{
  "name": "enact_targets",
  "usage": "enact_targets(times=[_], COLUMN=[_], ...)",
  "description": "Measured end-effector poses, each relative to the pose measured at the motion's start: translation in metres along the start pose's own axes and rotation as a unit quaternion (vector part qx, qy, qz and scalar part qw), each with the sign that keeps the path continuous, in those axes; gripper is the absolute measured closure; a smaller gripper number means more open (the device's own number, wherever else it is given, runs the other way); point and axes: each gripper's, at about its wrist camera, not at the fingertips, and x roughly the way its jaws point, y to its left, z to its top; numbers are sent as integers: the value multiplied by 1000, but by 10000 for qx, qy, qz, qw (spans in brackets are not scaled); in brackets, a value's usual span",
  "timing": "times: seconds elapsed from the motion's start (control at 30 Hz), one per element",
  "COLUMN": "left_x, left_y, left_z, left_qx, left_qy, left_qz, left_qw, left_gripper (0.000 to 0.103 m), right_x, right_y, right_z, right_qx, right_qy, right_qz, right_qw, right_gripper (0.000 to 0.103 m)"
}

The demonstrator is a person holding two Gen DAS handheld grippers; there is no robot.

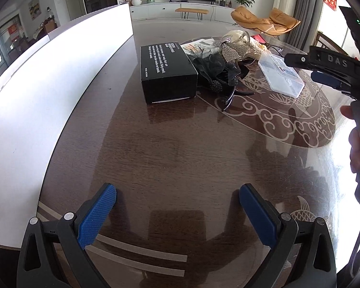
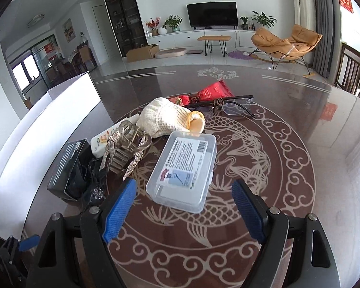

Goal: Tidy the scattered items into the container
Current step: 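Close the right tool on the clear plastic box while the left tool grasps the black box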

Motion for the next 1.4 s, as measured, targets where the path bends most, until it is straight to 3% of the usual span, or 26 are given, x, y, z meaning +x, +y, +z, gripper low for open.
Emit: enact_targets(times=[0.23,0.33,0.4,0.5,0.8,0.93,1.07,1.3,1.4], left_x=[0,0,0,0,1,-4,5,61,77], left_y=[0,0,0,0,6,12,13,27,24], left_z=[0,0,0,0,8,42,94,148,148], left_qx=[-1,-13,-21,-8,-99,-393,-416,-1013,-1011], left_qy=[20,11,-12,-48,-39,-303,-585,-252,-74], left_qz=[-1,7,6,-5,-227,-494,-245,-88,-381], left_qw=[10000,10000,10000,10000,9997,9975,9971,9945,9941], left_gripper=[0,0,0,0,0,0,0,0,0], right_x=[58,64,64,58,26,24,24,24,24], right_y=[7,9,9,5,-21,-20,-21,-21,-21], right_z=[10,8,6,1,-27,-27,-27,-27,-27], right_qx=[-61,-216,-341,-473,-587,-615,-615,-614,-614], right_qy=[591,475,411,336,337,337,337,337,337], right_qz=[-619,-698,-684,-650,-486,-532,-532,-533,-533], right_qw=[9963,9962,9962,9962,9965,9961,9961,9961,9961], right_gripper=[20,20,23,39,39,39,39,39,39])
